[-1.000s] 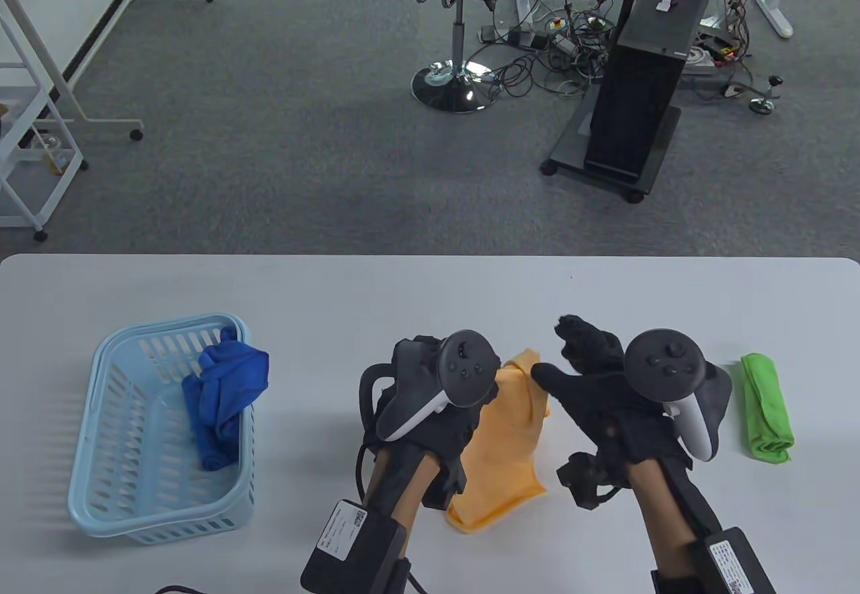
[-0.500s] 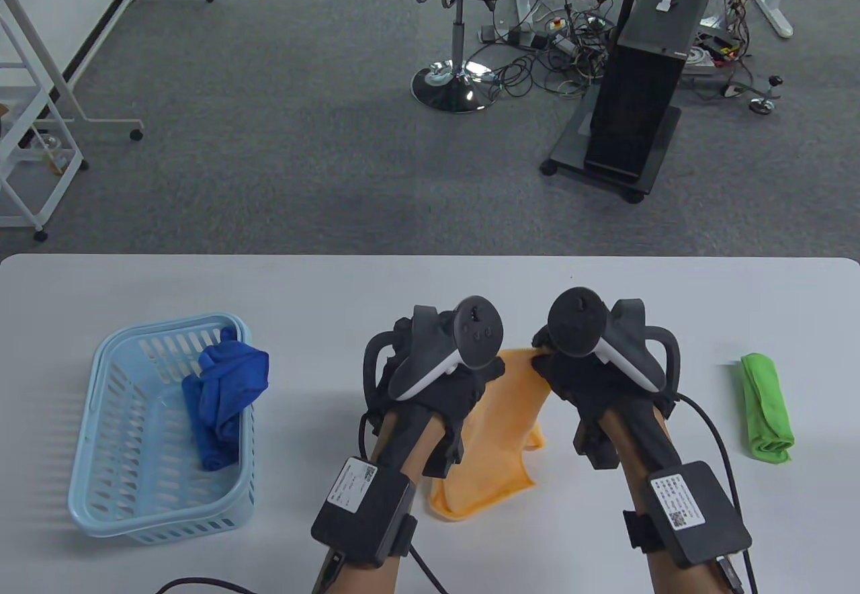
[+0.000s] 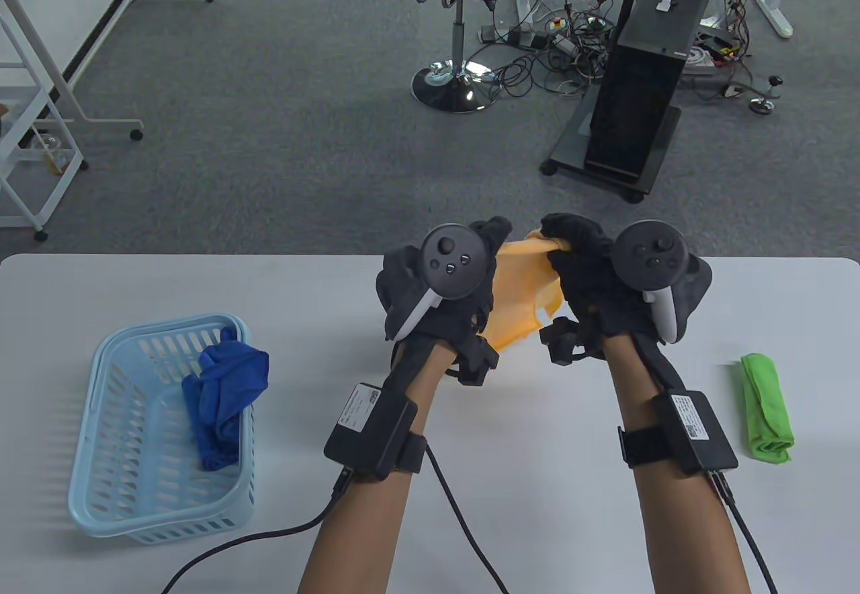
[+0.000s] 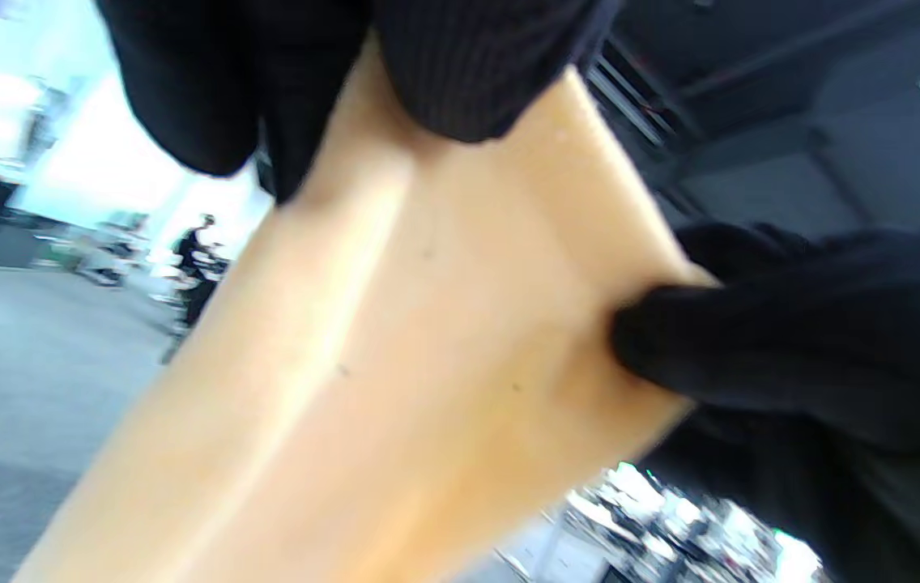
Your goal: Roll rectangular towel into towel roll
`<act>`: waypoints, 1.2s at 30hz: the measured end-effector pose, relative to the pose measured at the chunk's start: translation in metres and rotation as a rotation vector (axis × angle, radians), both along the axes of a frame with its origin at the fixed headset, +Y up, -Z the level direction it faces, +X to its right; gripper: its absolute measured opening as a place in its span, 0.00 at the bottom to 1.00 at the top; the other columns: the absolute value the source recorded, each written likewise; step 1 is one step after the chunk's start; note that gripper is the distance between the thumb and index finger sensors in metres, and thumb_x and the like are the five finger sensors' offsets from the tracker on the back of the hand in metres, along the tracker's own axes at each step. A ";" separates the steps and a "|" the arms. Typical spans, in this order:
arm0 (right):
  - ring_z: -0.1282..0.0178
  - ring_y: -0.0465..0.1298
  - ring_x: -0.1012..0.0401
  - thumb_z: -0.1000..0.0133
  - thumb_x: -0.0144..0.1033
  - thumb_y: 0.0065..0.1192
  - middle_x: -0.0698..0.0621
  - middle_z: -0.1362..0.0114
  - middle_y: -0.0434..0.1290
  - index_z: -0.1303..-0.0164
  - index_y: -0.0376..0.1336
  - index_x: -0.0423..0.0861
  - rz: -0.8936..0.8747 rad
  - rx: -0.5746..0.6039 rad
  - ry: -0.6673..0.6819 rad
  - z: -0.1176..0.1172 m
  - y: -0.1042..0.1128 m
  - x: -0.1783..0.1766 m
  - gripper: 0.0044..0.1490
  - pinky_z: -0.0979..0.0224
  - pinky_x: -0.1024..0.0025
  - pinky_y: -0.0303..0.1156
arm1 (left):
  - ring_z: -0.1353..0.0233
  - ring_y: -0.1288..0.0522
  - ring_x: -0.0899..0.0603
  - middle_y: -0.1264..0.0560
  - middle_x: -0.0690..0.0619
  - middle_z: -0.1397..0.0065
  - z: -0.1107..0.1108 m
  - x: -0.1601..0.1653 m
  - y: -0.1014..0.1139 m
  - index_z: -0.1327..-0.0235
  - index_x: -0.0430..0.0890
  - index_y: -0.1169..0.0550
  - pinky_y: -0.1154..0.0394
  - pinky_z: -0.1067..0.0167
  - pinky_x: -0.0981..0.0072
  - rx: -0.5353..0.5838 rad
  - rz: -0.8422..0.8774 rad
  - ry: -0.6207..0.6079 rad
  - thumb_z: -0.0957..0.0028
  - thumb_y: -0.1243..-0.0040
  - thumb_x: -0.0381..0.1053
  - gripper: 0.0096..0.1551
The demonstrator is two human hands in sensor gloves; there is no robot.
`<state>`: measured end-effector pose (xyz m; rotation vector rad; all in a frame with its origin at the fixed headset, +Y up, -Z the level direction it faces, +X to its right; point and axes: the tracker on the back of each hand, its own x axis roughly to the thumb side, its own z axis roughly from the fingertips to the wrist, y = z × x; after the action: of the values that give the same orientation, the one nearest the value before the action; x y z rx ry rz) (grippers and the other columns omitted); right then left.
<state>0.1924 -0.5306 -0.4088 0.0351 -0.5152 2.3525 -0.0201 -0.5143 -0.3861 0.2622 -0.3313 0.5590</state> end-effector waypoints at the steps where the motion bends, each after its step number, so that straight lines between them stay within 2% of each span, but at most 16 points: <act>1: 0.43 0.84 0.64 0.63 0.32 0.70 0.49 0.33 0.72 0.45 0.71 0.55 0.031 -0.019 0.002 0.007 -0.008 0.000 0.32 0.35 0.61 0.77 | 0.34 0.17 0.41 0.24 0.45 0.26 0.008 0.002 -0.008 0.34 0.52 0.23 0.25 0.37 0.43 -0.012 -0.066 0.001 0.54 0.36 0.39 0.30; 3: 0.42 0.84 0.64 0.63 0.32 0.70 0.49 0.33 0.72 0.45 0.71 0.54 0.082 -0.038 0.010 0.018 -0.029 -0.002 0.32 0.35 0.62 0.77 | 0.35 0.16 0.42 0.23 0.45 0.27 0.024 0.004 -0.033 0.35 0.53 0.21 0.26 0.36 0.43 -0.001 -0.195 0.048 0.55 0.34 0.43 0.30; 4: 0.42 0.83 0.65 0.63 0.33 0.70 0.48 0.33 0.72 0.45 0.71 0.54 0.139 -0.064 0.008 0.029 -0.054 -0.004 0.33 0.35 0.62 0.77 | 0.38 0.15 0.42 0.21 0.45 0.29 0.033 0.007 -0.055 0.37 0.53 0.19 0.25 0.38 0.41 0.010 -0.266 0.048 0.56 0.32 0.46 0.29; 8: 0.44 0.84 0.64 0.65 0.37 0.72 0.48 0.34 0.72 0.45 0.71 0.53 0.272 -0.241 0.065 0.065 -0.150 -0.018 0.34 0.36 0.61 0.77 | 0.41 0.16 0.42 0.20 0.48 0.34 0.065 0.016 -0.151 0.46 0.56 0.17 0.25 0.40 0.40 -0.146 -0.523 0.059 0.61 0.27 0.52 0.26; 9: 0.45 0.85 0.61 0.66 0.38 0.73 0.47 0.34 0.73 0.46 0.71 0.53 0.321 -0.318 0.107 0.078 -0.177 -0.024 0.34 0.37 0.58 0.77 | 0.41 0.16 0.42 0.20 0.49 0.35 0.075 0.016 -0.176 0.48 0.56 0.17 0.25 0.41 0.40 -0.190 -0.574 0.061 0.63 0.27 0.53 0.26; 11: 0.48 0.85 0.59 0.67 0.42 0.73 0.48 0.35 0.73 0.46 0.70 0.54 0.427 -0.361 0.143 0.098 -0.204 -0.031 0.35 0.39 0.55 0.77 | 0.39 0.19 0.41 0.21 0.49 0.34 0.094 0.015 -0.207 0.51 0.56 0.17 0.27 0.39 0.40 -0.273 -0.660 0.043 0.65 0.26 0.55 0.25; 13: 0.51 0.85 0.60 0.70 0.46 0.74 0.49 0.39 0.76 0.50 0.72 0.54 0.529 -0.333 0.188 0.116 -0.217 -0.036 0.35 0.40 0.55 0.77 | 0.34 0.23 0.38 0.23 0.48 0.32 0.111 0.011 -0.223 0.54 0.56 0.16 0.30 0.36 0.38 -0.323 -0.721 0.015 0.66 0.27 0.58 0.25; 16: 0.49 0.84 0.58 0.71 0.51 0.72 0.49 0.39 0.76 0.50 0.73 0.53 0.679 -0.441 0.313 0.142 -0.225 -0.042 0.36 0.38 0.53 0.76 | 0.29 0.28 0.35 0.24 0.47 0.29 0.136 0.000 -0.229 0.58 0.55 0.14 0.33 0.34 0.36 -0.393 -0.762 -0.040 0.67 0.30 0.64 0.26; 19: 0.47 0.83 0.58 0.69 0.54 0.68 0.49 0.38 0.76 0.49 0.73 0.53 0.768 -0.496 0.358 0.154 -0.229 -0.038 0.37 0.36 0.52 0.75 | 0.28 0.28 0.34 0.23 0.46 0.29 0.153 -0.011 -0.231 0.55 0.56 0.11 0.34 0.33 0.35 -0.420 -0.640 -0.062 0.63 0.36 0.65 0.27; 21: 0.43 0.82 0.57 0.68 0.55 0.66 0.50 0.34 0.73 0.46 0.72 0.54 0.741 -0.563 0.377 0.157 -0.230 -0.031 0.39 0.33 0.52 0.73 | 0.29 0.27 0.34 0.21 0.46 0.31 0.157 -0.015 -0.237 0.53 0.56 0.11 0.34 0.34 0.35 -0.421 -0.558 -0.057 0.62 0.38 0.61 0.27; 23: 0.42 0.81 0.56 0.67 0.55 0.66 0.49 0.34 0.73 0.45 0.72 0.53 0.619 -0.589 0.387 0.158 -0.230 -0.022 0.39 0.33 0.51 0.72 | 0.26 0.32 0.32 0.24 0.44 0.29 0.156 -0.021 -0.239 0.48 0.55 0.14 0.38 0.33 0.33 -0.569 -0.517 -0.084 0.59 0.40 0.59 0.27; 25: 0.42 0.81 0.55 0.67 0.54 0.67 0.47 0.34 0.73 0.44 0.72 0.51 0.518 -0.585 0.379 0.158 -0.228 -0.013 0.40 0.33 0.50 0.72 | 0.24 0.35 0.31 0.26 0.43 0.27 0.155 -0.028 -0.240 0.47 0.53 0.14 0.41 0.31 0.32 -0.560 -0.482 -0.041 0.58 0.41 0.58 0.27; 28: 0.37 0.78 0.55 0.65 0.54 0.66 0.46 0.29 0.68 0.36 0.67 0.50 0.484 -0.568 0.346 0.160 -0.219 -0.007 0.45 0.31 0.49 0.70 | 0.25 0.35 0.31 0.26 0.42 0.28 0.150 -0.035 -0.248 0.50 0.53 0.14 0.40 0.32 0.33 -0.561 -0.487 -0.020 0.58 0.42 0.60 0.27; 31: 0.34 0.75 0.54 0.64 0.50 0.66 0.47 0.28 0.65 0.38 0.67 0.53 0.425 -0.411 0.279 0.163 -0.202 -0.011 0.40 0.29 0.47 0.67 | 0.25 0.35 0.31 0.26 0.42 0.29 0.143 -0.037 -0.253 0.52 0.51 0.13 0.41 0.32 0.33 -0.556 -0.446 0.005 0.59 0.41 0.61 0.27; 34: 0.27 0.67 0.51 0.64 0.49 0.67 0.49 0.23 0.57 0.35 0.64 0.59 0.438 -0.349 0.374 0.166 -0.201 -0.029 0.42 0.25 0.45 0.61 | 0.26 0.36 0.31 0.26 0.42 0.29 0.140 -0.034 -0.253 0.54 0.51 0.12 0.42 0.32 0.33 -0.514 -0.465 0.018 0.59 0.41 0.62 0.27; 36: 0.22 0.59 0.49 0.65 0.50 0.68 0.49 0.21 0.51 0.33 0.61 0.61 0.486 -0.422 0.452 0.165 -0.212 -0.043 0.44 0.23 0.43 0.56 | 0.25 0.36 0.31 0.27 0.42 0.29 0.139 -0.032 -0.254 0.55 0.50 0.12 0.42 0.32 0.33 -0.509 -0.487 0.023 0.59 0.41 0.62 0.28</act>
<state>0.1499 -0.7421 -0.2439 0.5335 0.2432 2.7550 -0.0517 -0.7685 -0.2474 -0.3005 -0.2094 0.1448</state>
